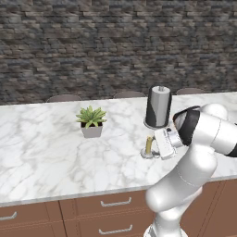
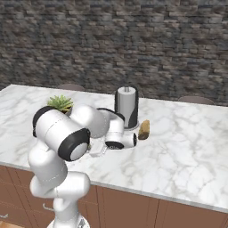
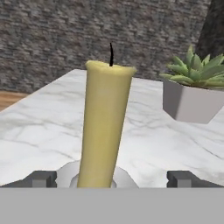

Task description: Pick the candle and candle from the dining table and place them in the open cabinet. Close the cabinet after placing the objects.

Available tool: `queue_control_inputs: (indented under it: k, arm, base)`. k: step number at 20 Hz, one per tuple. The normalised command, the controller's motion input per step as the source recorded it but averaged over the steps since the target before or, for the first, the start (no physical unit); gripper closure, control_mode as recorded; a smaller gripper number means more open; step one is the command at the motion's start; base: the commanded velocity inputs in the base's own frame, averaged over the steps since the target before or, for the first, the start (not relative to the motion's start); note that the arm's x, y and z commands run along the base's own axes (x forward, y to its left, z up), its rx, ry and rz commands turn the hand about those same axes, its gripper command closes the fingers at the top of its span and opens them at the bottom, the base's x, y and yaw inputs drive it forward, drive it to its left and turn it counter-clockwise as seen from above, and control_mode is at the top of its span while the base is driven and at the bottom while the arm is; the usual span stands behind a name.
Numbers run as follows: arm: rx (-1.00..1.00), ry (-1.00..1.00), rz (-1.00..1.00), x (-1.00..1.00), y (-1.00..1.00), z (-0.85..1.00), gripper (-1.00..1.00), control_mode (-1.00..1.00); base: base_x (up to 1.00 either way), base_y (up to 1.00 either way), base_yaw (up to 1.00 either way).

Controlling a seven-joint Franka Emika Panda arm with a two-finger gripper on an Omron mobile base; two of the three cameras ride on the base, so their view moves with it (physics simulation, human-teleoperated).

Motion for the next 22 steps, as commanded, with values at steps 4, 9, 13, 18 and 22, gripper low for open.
queue_control_inputs:
  k: [4, 9, 13, 18, 22]
  arm:
    - [0.0, 0.0, 0.0, -0.02, 0.05, -0.03, -1.0, -1.0]
    - [0.0, 0.0, 0.0, 0.0, 0.06, 0.0, -1.0, -1.0]
    - [0.0, 0.0, 0.0, 0.0, 0.09, 0.0, -1.0, -1.0]
    - [0.0, 0.01, 0.0, 0.0, 0.11, -0.01, -1.0, -1.0]
    - [0.0, 0.05, 0.0, 0.0, 0.11, -0.01, -1.0, -1.0]
  base:
    - [0.0, 0.0, 0.0]
    - [0.0, 0.0, 0.0]
    - [0.0, 0.0, 0.0]
    - [0.0, 0.0, 0.0]
    - [0.0, 0.0, 0.0]
